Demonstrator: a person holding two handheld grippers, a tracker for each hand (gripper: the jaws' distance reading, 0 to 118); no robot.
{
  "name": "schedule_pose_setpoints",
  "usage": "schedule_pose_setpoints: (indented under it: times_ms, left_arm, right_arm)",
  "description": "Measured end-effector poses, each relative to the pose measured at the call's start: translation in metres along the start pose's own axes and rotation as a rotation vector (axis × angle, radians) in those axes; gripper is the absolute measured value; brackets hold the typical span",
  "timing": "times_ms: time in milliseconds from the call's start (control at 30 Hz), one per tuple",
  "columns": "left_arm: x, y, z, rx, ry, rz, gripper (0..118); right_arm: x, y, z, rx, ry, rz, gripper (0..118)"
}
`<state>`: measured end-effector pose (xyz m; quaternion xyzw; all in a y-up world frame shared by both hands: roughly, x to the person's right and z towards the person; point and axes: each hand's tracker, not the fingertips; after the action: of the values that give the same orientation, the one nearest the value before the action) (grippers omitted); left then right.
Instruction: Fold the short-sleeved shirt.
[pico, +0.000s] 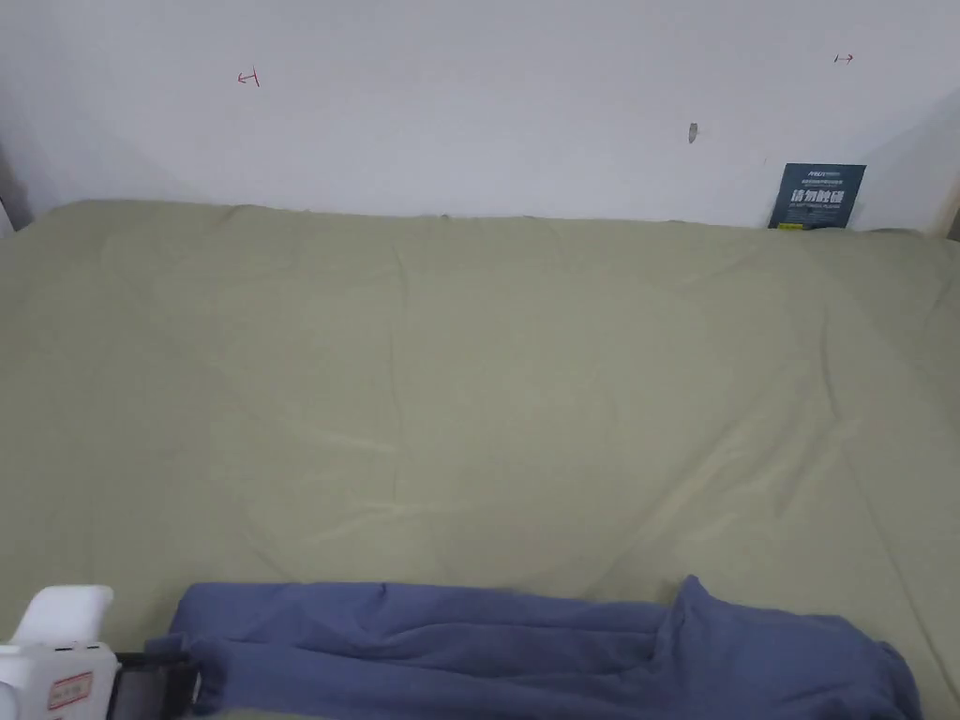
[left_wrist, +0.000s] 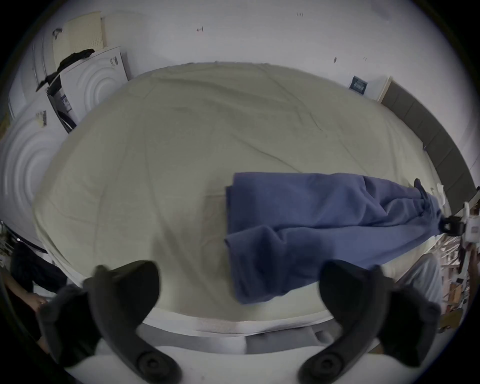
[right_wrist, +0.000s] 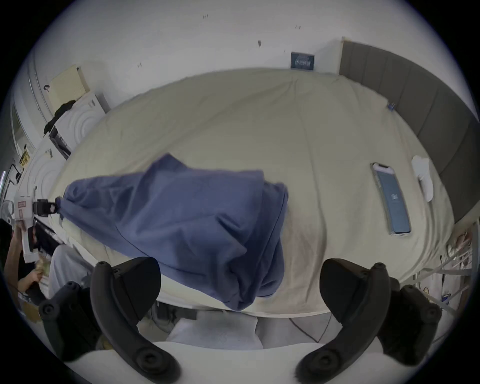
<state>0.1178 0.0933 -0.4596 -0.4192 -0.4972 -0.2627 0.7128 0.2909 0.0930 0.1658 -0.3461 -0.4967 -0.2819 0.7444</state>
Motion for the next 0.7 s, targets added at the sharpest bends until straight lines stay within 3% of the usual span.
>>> schedule_pose_setpoints:
  times_ms: [133,167,200,233,267,300,367,467,600,700]
  left_arm:
    - [-0.002,-0.003,0.018,0.016,-0.048,0.110,109]
    - [-0.003,-0.002,0.027,0.063,-0.072,0.148,96]
    - [-0.005,-0.001,0.032,0.088,-0.096,0.174,71]
    - [-0.008,0.001,0.036,0.105,-0.118,0.199,26]
    - [-0.009,0.004,0.038,0.106,-0.122,0.209,0]
    - [-0.019,0.007,0.030,0.148,-0.118,0.215,0]
    - [-0.027,0.013,0.024,0.113,-0.114,0.211,0]
    - [-0.037,0.011,0.020,0.104,-0.232,0.286,0]
    - [-0.048,0.014,0.007,0.071,-0.332,0.345,0]
    - [-0.056,0.019,-0.004,0.044,-0.432,0.376,0]
  right_arm:
    - [-0.022,0.003,0.016,0.004,0.012,-0.035,118]
    - [-0.028,0.002,0.022,0.059,0.040,-0.052,110]
    - [-0.035,-0.001,0.028,0.113,0.049,-0.056,86]
    - [-0.045,-0.001,0.034,0.162,0.002,-0.068,42]
    - [-0.055,-0.002,0.038,0.206,-0.053,-0.067,0]
    - [-0.066,-0.005,0.041,0.269,-0.122,-0.049,0]
    - [-0.087,-0.008,0.053,0.352,-0.104,-0.024,0]
    - [-0.113,-0.021,0.069,0.496,-0.187,0.029,0]
    - [-0.134,-0.031,0.090,0.612,-0.186,-0.035,0]
    - [-0.147,-0.036,0.100,0.679,-0.223,-0.035,0]
